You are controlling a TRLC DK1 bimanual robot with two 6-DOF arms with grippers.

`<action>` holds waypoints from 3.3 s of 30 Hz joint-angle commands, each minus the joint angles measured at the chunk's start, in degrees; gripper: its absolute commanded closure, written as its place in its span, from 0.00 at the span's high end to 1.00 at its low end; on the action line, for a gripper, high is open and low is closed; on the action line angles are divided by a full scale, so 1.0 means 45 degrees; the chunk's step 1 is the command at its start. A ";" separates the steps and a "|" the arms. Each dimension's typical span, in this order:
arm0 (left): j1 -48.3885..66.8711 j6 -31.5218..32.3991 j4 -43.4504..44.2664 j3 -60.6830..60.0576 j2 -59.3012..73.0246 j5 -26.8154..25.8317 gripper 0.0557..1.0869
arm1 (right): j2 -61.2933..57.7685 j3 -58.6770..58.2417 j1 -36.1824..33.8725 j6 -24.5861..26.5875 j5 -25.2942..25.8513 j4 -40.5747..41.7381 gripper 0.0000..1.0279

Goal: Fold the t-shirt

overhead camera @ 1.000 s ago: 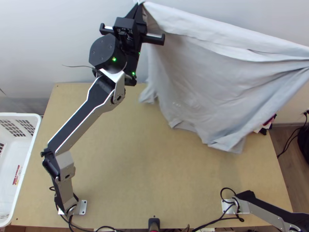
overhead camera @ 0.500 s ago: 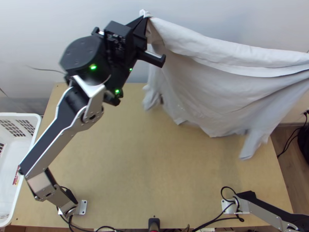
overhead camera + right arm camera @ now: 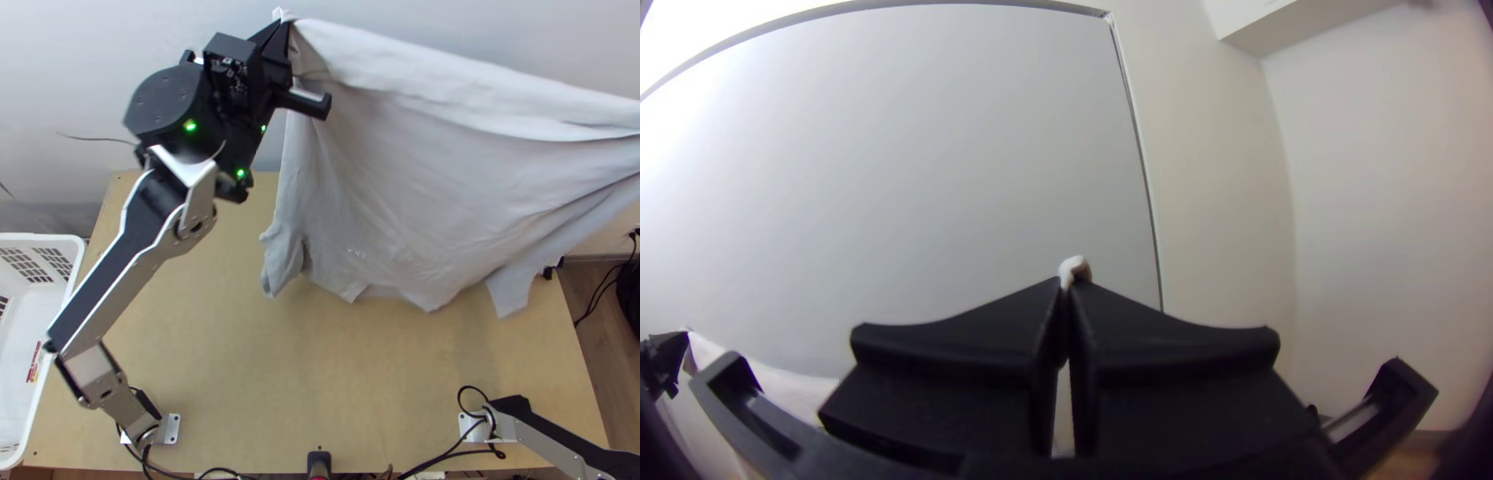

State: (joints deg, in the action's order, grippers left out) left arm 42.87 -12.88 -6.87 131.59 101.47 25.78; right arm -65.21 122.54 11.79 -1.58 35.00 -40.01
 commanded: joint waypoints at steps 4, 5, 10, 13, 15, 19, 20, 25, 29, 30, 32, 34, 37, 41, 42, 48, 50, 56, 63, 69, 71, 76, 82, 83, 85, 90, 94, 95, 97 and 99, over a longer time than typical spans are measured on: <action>-0.0348 -0.0320 0.2133 0.0152 0.1377 0.0072 0.04 | 0.0136 -0.0024 -0.0941 0.0235 0.0034 0.0141 0.03; -0.0348 -0.0398 0.2328 0.0152 0.1435 0.0072 0.04 | 0.0194 -0.0083 -0.1097 0.0313 0.0014 0.0258 0.03; 0.0004 -0.0867 0.2035 0.0152 0.1455 0.0052 0.04 | 0.0292 -0.0434 -0.1507 0.0372 0.0034 0.0649 0.03; 0.0336 -0.0867 0.1020 0.0133 0.1045 0.0033 0.04 | 0.0272 -0.0649 -0.1839 0.0274 0.0014 0.1039 0.03; 0.0414 -0.0867 0.0571 0.0133 0.0771 0.0033 0.04 | 0.0194 -0.0669 -0.1839 0.0254 0.0014 0.1215 0.03; 0.0336 -0.0867 0.0395 0.0133 0.0381 -0.0006 0.04 | 0.0116 -0.0766 -0.1859 0.0254 0.0014 0.1528 0.03; 0.0336 -0.0867 0.0102 0.0133 0.0263 -0.0006 0.04 | 0.0097 -0.0845 -0.1898 0.0254 0.0034 0.1625 0.03; 0.1000 -0.0711 -0.1871 0.0113 -0.0498 -0.0299 0.04 | -0.0040 -0.0923 -0.2523 0.0235 0.0034 0.2075 0.03; 0.1684 -0.0711 -0.3336 0.0113 -0.0987 -0.0924 0.04 | -0.0060 -0.1216 -0.2874 0.0235 0.0014 0.2524 0.03; 0.1860 -0.0711 -0.3648 0.0113 -0.1065 -0.0944 0.04 | -0.0079 -0.1294 -0.2894 0.0235 0.0034 0.2700 0.03; 0.2367 -0.0730 -0.4195 0.0113 -0.1240 -0.1022 0.04 | -0.0138 -0.1431 -0.3031 0.0235 0.0014 0.3090 0.03; 0.2836 -0.0789 -0.4449 0.0152 -0.1377 -0.1237 0.04 | -0.0314 -0.1431 -0.3109 0.0235 0.0034 0.3461 0.03; 0.3617 -0.1199 -0.4586 0.0172 -0.1631 -0.1256 0.04 | -0.0548 -0.1431 -0.3187 0.0176 0.0034 0.4067 0.03; 0.4574 -0.1258 -0.5015 0.0172 -0.1905 -0.1022 0.04 | -0.0821 -0.1274 -0.3265 0.0215 0.0034 0.5082 0.03; 0.4809 -0.1258 -0.5094 0.0172 -0.1983 -0.0905 0.04 | -0.0939 -0.1099 -0.3265 0.0215 0.0034 0.5200 0.03; 0.6215 -0.1512 -0.5269 0.0172 -0.2725 -0.0631 0.04 | -0.1896 0.0112 -0.3265 0.0196 0.0268 0.5532 0.03; 0.6879 -0.1648 -0.5308 0.0211 -0.2920 -0.0436 0.04 | -0.2208 0.0366 -0.3245 0.0157 0.0288 0.5727 0.03; 0.8285 -0.2020 -0.5601 0.0270 -0.2998 -0.0436 0.04 | -0.3380 0.0913 -0.2132 -0.0175 0.0346 0.5727 0.03; 0.8481 -0.0926 -0.6812 -0.0277 -0.2881 -0.0436 0.04 | -0.4259 -0.0845 0.0680 -0.0410 0.0307 0.5649 0.03; 0.7485 0.0910 -0.8433 -0.1254 -0.3369 0.0267 0.04 | -0.5685 -0.1665 0.2009 -0.1601 -0.0591 0.5160 0.03; 0.6684 0.1945 -0.9215 -0.1898 -0.3701 0.0267 0.04 | -0.6251 -0.1665 0.2282 -0.2167 -0.0923 0.4907 0.03; 0.4750 0.3293 -0.8804 -0.5766 -0.5655 0.0111 0.04 | -0.7677 -0.1606 0.3161 -0.2871 -0.1431 0.4848 0.03; 0.2328 0.3156 -0.7691 -0.9535 -0.7744 -0.0514 0.04 | -0.9513 -0.1001 0.4059 -0.3359 -0.1939 0.4848 0.03; 0.1781 0.3020 -0.7418 -1.0023 -0.8037 -0.0944 0.04 | -0.9825 -0.0806 0.4216 -0.3359 -0.1958 0.4848 0.03; 0.0883 0.2844 -0.7008 -1.0902 -0.8389 -0.1256 0.04 | -1.0489 -0.0356 0.4528 -0.3378 -0.2154 0.4848 0.03; -0.0894 0.2844 -0.5953 -1.3363 -0.9444 -0.1295 0.04 | -1.2462 0.1519 0.5192 -0.3828 -0.2564 0.4067 0.03; -0.1461 0.3156 -0.5836 -1.5258 -1.0576 -0.1295 0.04 | -1.3634 0.2124 0.5876 -0.4003 -0.2915 0.4047 0.03; -0.1500 0.3234 -0.5836 -1.5668 -1.0928 -0.1276 0.04 | -1.3868 0.2144 0.6071 -0.4023 -0.2993 0.4086 0.03; -0.1832 0.3332 -0.5855 -1.6391 -1.1592 -0.1295 0.04 | -1.4357 0.2163 0.6462 -0.4081 -0.3072 0.4164 0.03; -0.2203 0.3391 -0.5992 -1.7035 -1.2256 -0.1295 0.04 | -1.4825 0.2261 0.6872 -0.4081 -0.3150 0.4223 0.03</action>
State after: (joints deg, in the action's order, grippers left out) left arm 38.83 1.15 -34.37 66.81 55.16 20.14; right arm -123.92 129.58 37.36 -19.09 22.41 -21.08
